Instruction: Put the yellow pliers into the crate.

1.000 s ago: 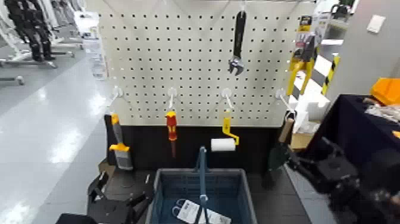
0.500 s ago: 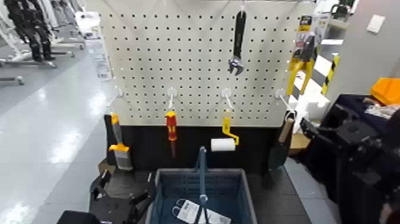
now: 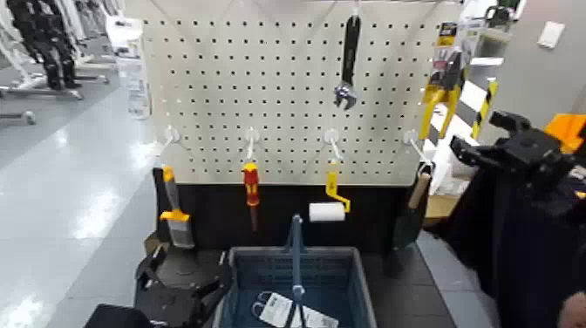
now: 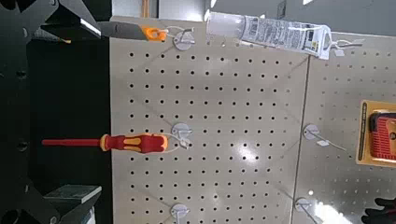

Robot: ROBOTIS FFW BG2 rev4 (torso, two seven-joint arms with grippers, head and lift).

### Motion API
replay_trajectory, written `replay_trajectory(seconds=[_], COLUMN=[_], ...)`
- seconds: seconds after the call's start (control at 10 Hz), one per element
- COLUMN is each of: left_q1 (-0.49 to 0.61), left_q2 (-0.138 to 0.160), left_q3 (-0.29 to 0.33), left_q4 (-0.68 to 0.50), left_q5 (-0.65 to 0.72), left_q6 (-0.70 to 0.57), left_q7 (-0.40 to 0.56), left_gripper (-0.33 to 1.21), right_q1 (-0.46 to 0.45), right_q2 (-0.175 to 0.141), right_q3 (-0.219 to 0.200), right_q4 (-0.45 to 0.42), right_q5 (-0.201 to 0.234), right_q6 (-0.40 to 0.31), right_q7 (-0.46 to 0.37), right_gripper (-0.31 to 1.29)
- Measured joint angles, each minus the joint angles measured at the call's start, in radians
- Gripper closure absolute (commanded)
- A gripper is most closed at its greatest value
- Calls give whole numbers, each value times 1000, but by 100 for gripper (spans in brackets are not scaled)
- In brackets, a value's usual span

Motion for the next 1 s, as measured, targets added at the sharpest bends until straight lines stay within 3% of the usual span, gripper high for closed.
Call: replay_trajectory(seconds=[0.5, 0.8, 1.0], left_q1=[-3, -5, -6], left_q2=[-2, -9, -11], left_q3=[0, 2, 2], left_q4=[3, 6, 7], left_q5=[1, 0, -1], left_q6=[1, 0, 0], left_q7=[-8, -11, -14], left_gripper=[14, 14, 14], right_q1=[-173, -246, -292], right_q2=[-84, -117, -133], right_q3=[72, 125, 165], right_q4=[160, 224, 261], right_q5=[-90, -144, -153], right_q6=[-9, 4, 19], right_q7=[96, 151, 189], right_gripper=[14, 15, 16])
